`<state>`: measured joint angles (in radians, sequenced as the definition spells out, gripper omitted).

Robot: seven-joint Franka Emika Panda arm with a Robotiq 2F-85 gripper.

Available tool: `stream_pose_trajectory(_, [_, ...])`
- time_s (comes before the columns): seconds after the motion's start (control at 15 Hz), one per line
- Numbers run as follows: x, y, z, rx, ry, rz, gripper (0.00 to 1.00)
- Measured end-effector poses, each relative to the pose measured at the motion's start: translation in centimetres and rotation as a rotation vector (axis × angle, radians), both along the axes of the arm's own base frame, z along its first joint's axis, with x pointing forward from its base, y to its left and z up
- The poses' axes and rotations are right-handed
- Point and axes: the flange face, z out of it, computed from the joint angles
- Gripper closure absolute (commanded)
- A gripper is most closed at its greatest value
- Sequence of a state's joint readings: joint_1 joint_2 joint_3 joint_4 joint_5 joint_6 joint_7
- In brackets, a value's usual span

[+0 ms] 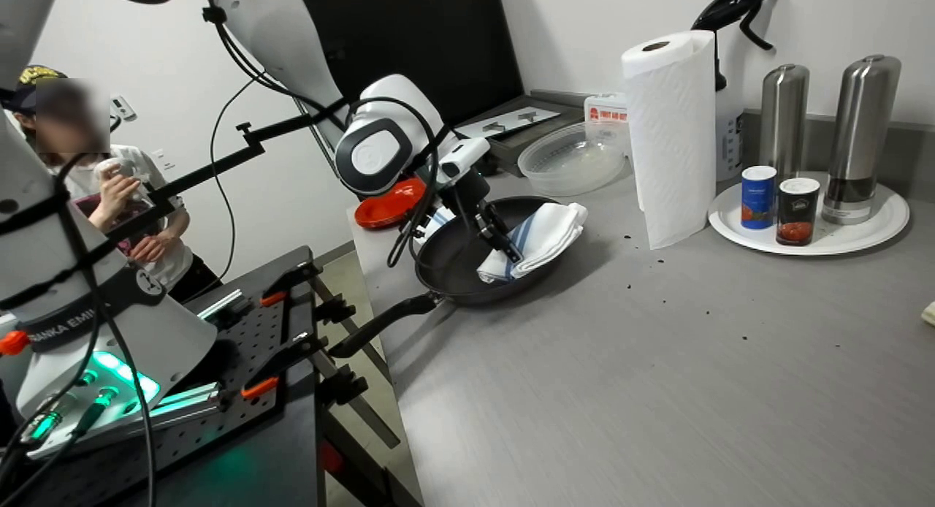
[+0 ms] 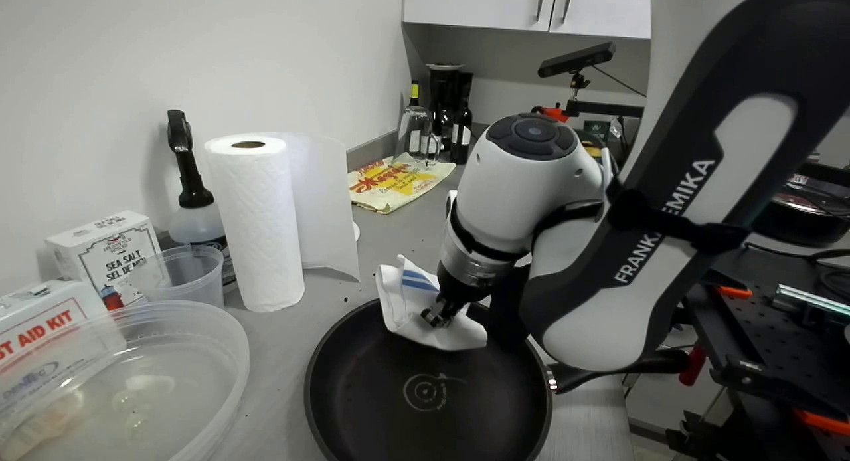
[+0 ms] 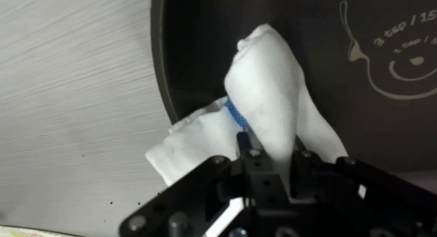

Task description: Use the towel to wipe the pan

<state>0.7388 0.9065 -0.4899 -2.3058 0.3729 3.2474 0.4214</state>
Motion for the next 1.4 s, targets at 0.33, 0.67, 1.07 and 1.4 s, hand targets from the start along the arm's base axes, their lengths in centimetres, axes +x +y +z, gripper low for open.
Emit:
stream_pose_trajectory(0.33, [0.3,-0.8,-0.8,-0.04,-0.017,-0.024,0.96])
stream_pose_trajectory(0.67, [0.4,-0.5,-2.1,-0.064,-0.026,-0.03,0.96])
stream_pose_trajectory(1.07, [0.4,-0.3,-3.0,-0.082,-0.029,-0.026,0.96])
stream_pose_trajectory(1.4, [0.1,0.3,-3.5,-0.067,-0.01,-0.026,0.96])
